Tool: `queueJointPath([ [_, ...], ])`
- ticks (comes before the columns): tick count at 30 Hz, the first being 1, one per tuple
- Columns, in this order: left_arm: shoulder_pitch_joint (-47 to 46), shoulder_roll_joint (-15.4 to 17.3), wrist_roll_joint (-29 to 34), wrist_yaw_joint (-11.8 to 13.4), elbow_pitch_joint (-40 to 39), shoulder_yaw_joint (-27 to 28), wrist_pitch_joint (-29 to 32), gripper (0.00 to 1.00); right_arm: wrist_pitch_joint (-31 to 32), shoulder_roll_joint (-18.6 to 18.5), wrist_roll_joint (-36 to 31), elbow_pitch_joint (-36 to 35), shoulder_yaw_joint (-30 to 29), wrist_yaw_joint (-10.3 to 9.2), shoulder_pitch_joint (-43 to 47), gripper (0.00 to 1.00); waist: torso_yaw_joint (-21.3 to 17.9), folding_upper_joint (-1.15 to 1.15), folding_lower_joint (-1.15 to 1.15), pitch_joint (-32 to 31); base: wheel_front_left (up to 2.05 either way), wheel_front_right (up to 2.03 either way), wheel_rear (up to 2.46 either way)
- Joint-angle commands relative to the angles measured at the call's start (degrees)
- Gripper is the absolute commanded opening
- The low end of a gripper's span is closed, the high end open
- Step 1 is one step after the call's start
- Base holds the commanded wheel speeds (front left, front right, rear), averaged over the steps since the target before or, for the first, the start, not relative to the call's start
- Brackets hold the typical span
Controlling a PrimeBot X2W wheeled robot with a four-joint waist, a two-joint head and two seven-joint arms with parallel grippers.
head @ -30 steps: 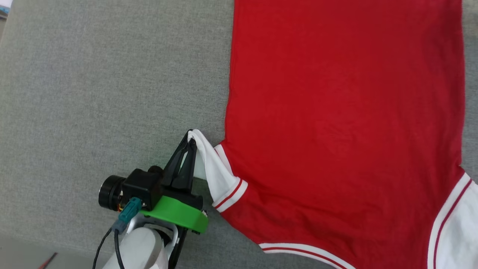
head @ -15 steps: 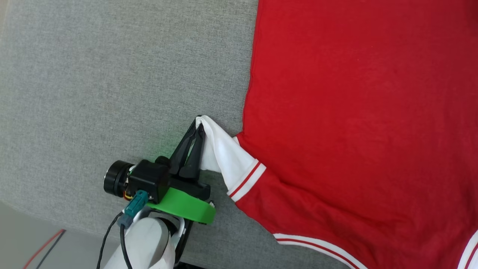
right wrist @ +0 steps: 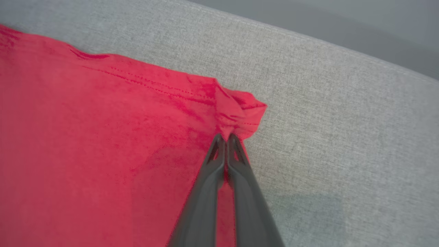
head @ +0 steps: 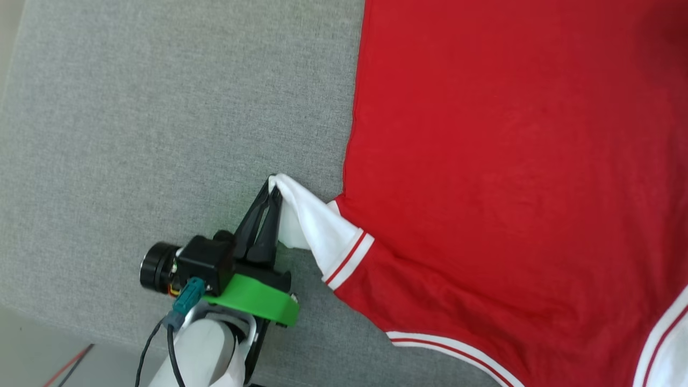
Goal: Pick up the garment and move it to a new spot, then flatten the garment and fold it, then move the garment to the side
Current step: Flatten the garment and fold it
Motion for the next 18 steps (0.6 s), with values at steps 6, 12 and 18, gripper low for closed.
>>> queueJointPath([
  [6,4.42,0.26,0.05,0.44,1.69,1.52,-0.34,0.0,-4.71,-5.15,6.91,-5.99,7.53,-0.04,5.62,0.0,-3.21,0.0,-0.01,-9.0,0.0,0.0,0.0],
  [12,8.18,0.99,-0.56,1.02,2.49,2.29,-0.34,0.0,-9.33,-12.48,14.53,-14.87,12.35,-0.04,13.96,0.0,-5.34,0.0,-0.01,-14.66,0.0,0.0,0.0],
  [18,11.49,1.84,-1.25,1.75,3.09,2.76,-0.22,0.0,-13.97,-20.56,19.0,-23.81,13.33,-0.04,26.64,0.0,-7.15,0.0,-0.01,-19.29,0.0,0.0,0.0],
])
